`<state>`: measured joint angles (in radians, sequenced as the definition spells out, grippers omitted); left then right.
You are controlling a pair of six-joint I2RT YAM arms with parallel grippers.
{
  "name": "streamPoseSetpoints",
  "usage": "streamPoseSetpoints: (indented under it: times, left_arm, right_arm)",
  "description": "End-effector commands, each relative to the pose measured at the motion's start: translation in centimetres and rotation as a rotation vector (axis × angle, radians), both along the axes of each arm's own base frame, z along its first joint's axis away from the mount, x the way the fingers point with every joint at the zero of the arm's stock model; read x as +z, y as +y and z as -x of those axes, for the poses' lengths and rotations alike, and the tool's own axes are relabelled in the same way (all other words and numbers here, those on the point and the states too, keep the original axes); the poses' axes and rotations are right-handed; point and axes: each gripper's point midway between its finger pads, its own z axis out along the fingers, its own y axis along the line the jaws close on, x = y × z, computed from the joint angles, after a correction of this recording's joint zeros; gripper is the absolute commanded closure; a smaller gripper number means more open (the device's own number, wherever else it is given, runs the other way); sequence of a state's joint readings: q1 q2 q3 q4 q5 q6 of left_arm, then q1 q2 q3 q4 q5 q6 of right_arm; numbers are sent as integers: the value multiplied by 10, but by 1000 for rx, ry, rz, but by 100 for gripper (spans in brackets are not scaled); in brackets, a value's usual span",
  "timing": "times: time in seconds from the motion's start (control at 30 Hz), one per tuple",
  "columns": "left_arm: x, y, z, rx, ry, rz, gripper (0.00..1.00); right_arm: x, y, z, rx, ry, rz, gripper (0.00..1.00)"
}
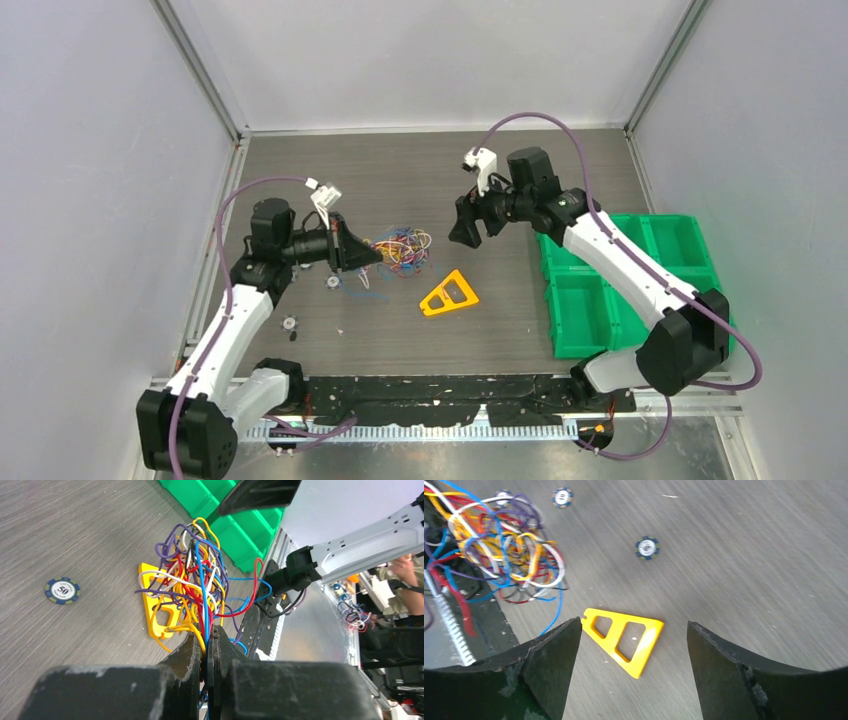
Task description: Untangle the cables
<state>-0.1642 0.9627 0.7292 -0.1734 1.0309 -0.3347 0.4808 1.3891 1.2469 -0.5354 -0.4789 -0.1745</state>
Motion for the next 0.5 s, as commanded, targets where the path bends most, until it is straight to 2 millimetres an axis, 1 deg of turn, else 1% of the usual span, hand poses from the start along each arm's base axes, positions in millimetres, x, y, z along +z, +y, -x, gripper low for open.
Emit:
streamPoseSetpoints:
  times: [0.0,0.03,0.07,0.1,0.13,0.17,0.2,0.23,0.27,0.33,0.37,0.4,0.43,0.47]
  left_arm:
    - [18,-8,-2,-46,-20,90,100]
    - [21,-9,-1,-52,-18,109,100]
    - [22,-10,-1,-57,-20,121,100]
    - [24,-11,-1,-60,-24,131,100]
    - [25,-12,0,-66,-22,141,100]
    - [26,-13,1,-77,-20,153,100]
    - [27,-14,2,-85,-18,166,100]
    - [29,-14,2,-88,-19,176,100]
    - [31,-14,3,-89,-18,181,100]
    - [33,-14,4,-91,-21,184,100]
    - [32,-14,4,-91,-20,185,100]
    - [33,-14,5,-90,-20,184,100]
    - [33,-14,6,-90,-19,183,100]
    - [33,-13,7,-87,-15,180,100]
  right_arm:
    - [13,38,12,39,80,-211,14]
    - [16,47,9,50,73,-247,14]
    - [14,56,17,63,128,-285,13]
    - [17,65,13,75,120,-325,13]
    - [20,75,19,89,168,-378,13]
    - [19,84,19,116,182,-411,14]
    - [17,91,23,112,232,-435,16]
    - [13,98,21,127,239,-459,17]
    - [12,104,23,128,271,-481,21]
    - [8,113,22,140,292,-513,35]
    - [5,116,19,136,291,-524,52]
    - [4,117,18,134,292,-524,61]
    - [4,118,16,131,291,-526,73]
    - [4,117,15,127,286,-526,79]
